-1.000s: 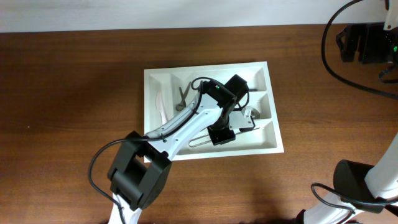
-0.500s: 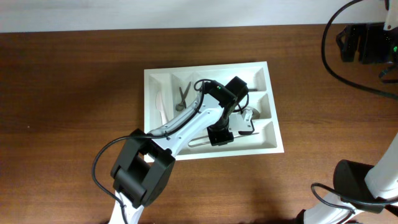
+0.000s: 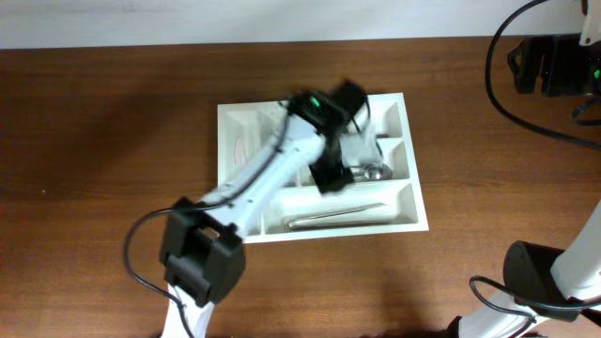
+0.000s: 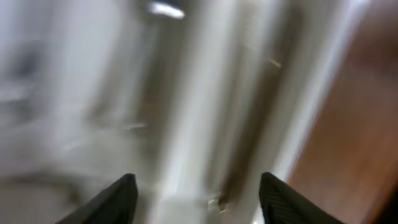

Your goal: Pack container

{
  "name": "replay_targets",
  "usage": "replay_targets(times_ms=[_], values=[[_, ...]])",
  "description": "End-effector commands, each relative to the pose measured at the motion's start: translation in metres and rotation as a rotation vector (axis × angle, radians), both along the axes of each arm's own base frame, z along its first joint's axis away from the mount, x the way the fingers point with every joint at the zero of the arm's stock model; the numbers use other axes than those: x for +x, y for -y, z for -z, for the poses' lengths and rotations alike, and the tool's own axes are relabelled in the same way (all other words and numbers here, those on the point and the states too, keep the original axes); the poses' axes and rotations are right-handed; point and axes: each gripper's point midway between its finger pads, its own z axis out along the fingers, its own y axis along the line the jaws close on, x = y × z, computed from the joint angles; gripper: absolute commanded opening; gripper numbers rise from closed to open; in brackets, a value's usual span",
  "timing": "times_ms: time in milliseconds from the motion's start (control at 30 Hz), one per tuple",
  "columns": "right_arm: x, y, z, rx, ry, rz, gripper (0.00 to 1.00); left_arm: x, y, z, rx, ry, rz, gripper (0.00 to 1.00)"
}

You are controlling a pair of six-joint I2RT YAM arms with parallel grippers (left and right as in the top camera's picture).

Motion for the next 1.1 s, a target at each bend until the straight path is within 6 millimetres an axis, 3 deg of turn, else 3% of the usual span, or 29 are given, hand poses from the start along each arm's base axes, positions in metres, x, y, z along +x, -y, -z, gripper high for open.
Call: replay_targets(times_ms=[0,67,133,233,367,467,600,1067], values=[[-0.001,0.002,0.001,0.007,-0.006,0.013,0.99,0.078,-0.069,-0.079,-0.037,0.219,-0.468,0.71],[-0.001,0.002,0.001,0.007,-0.006,0.013,0.99,0.104,-0.118,-0.109,-0.035,0.307,-0.708,0.81],[-0.001,0.002,0.001,0.007,-0.006,0.013,0.99,0.120,-0.170,-0.131,-0.040,0.364,-0.932,0.99],[-0.001,0.002,0.001,0.007,-0.006,0.013,0.99,0.127,-0.233,-0.146,-0.056,0.377,-1.139,0.99],[-0.001,0.002,0.001,0.007,-0.006,0.013,0.99,0.124,-0.291,-0.145,-0.025,0.362,-1.273,0.99],[-0.001,0.002,0.001,0.007,-0.006,0.013,0.99,0.121,-0.317,-0.144,-0.007,0.355,-1.327,0.99],[-0.001,0.002,0.001,0.007,-0.006,0.013,0.98,0.119,-0.327,-0.143,0.000,0.352,-1.349,0.99],[-0.001,0.002,0.001,0.007,-0.006,0.013,0.99,0.120,-0.327,-0.143,-0.001,0.353,-1.349,0.99]])
